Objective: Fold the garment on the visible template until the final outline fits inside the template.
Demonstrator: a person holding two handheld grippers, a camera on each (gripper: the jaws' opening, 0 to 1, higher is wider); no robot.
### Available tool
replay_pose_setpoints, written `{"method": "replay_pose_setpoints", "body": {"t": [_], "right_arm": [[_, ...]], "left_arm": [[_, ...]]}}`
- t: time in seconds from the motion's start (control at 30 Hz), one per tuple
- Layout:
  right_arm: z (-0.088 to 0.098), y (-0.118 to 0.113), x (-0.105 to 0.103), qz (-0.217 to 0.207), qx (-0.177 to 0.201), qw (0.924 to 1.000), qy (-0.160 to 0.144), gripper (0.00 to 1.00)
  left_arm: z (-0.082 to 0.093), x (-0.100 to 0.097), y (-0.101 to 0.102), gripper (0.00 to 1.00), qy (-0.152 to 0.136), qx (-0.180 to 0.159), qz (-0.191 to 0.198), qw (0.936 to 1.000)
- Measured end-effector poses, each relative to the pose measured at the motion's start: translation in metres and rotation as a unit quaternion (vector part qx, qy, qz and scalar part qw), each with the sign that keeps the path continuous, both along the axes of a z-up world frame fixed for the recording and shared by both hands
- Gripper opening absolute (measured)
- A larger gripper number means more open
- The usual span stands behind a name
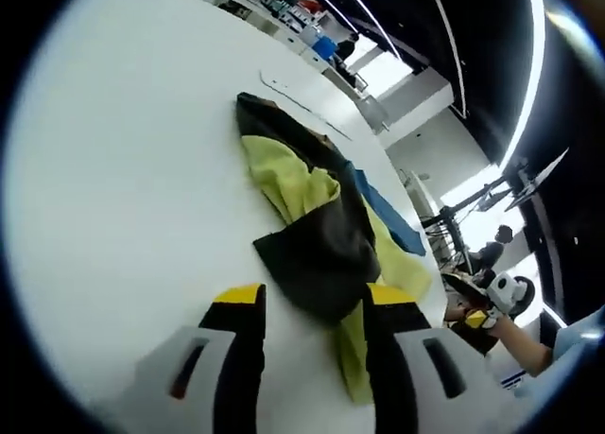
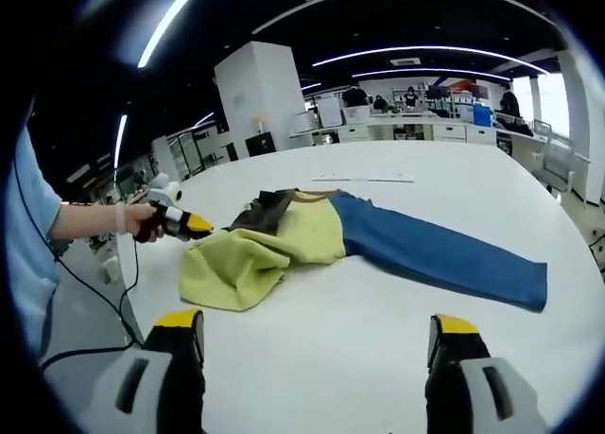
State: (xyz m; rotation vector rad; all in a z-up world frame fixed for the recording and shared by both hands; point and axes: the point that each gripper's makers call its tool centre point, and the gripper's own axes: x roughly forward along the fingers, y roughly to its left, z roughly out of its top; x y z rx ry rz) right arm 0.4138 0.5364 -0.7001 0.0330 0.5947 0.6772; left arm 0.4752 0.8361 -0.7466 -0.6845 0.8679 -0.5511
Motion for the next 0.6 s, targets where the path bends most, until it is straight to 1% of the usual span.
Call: {"method": "replay_pose_setpoints", "body": {"t": [0.07, 0.1, 0.17, 0.23, 0.27, 0.33, 0.4, 0.47, 0.57, 0.6], "right_arm": [[-0.001, 0.0, 0.0, 0.0, 0.001, 1.0, 0.001, 1.0], [-0.001, 0.001, 0.0, 0.0, 0.001, 1.0, 0.001, 1.0], [-0.003, 0.001, 0.001, 0.001, 0.0, 1.0, 0.001, 1.0], [-0.003, 0.001, 0.001, 0.004, -0.001, 1.0, 0.0, 1.0], [-0.004, 0.0, 0.001, 0.005, -0.003, 1.0, 0.0, 1.0], [-0.004, 0.0, 0.001, 0.005, -0.005, 1.0, 0.001, 1.0], [-0.004, 0.0, 0.0, 0.006, -0.004, 1.0, 0.002, 1.0], [-0.005, -0.001, 0.0, 0.007, -0.007, 0.9999, 0.003, 1.0], [-0.006, -0.002, -0.001, 0.008, -0.011, 0.9999, 0.005, 0.99], [-0.007, -0.002, -0.002, 0.007, -0.012, 0.9999, 0.005, 0.99]], "left_arm": [[-0.003, -0.003, 0.0, 0.33, 0.015, -0.014, 0.006, 0.9998], [-0.005, -0.004, 0.0, 0.31, 0.017, -0.017, 0.006, 0.9997], [-0.006, -0.006, -0.001, 0.29, 0.028, -0.037, 0.018, 0.9988], [-0.006, -0.009, -0.006, 0.27, 0.042, -0.066, 0.02, 0.9967], [-0.008, -0.01, -0.007, 0.25, 0.054, -0.078, 0.029, 0.9951], [-0.012, -0.008, -0.006, 0.22, 0.052, -0.084, 0.037, 0.9944], [-0.013, -0.009, -0.007, 0.18, 0.063, -0.096, 0.049, 0.9922], [-0.015, -0.008, -0.007, 0.14, 0.062, -0.1, 0.052, 0.9917], [-0.016, -0.009, -0.008, 0.02, 0.07, -0.108, 0.054, 0.9902], [-0.016, -0.01, -0.009, 0.01, 0.072, -0.112, 0.053, 0.9897]]}}
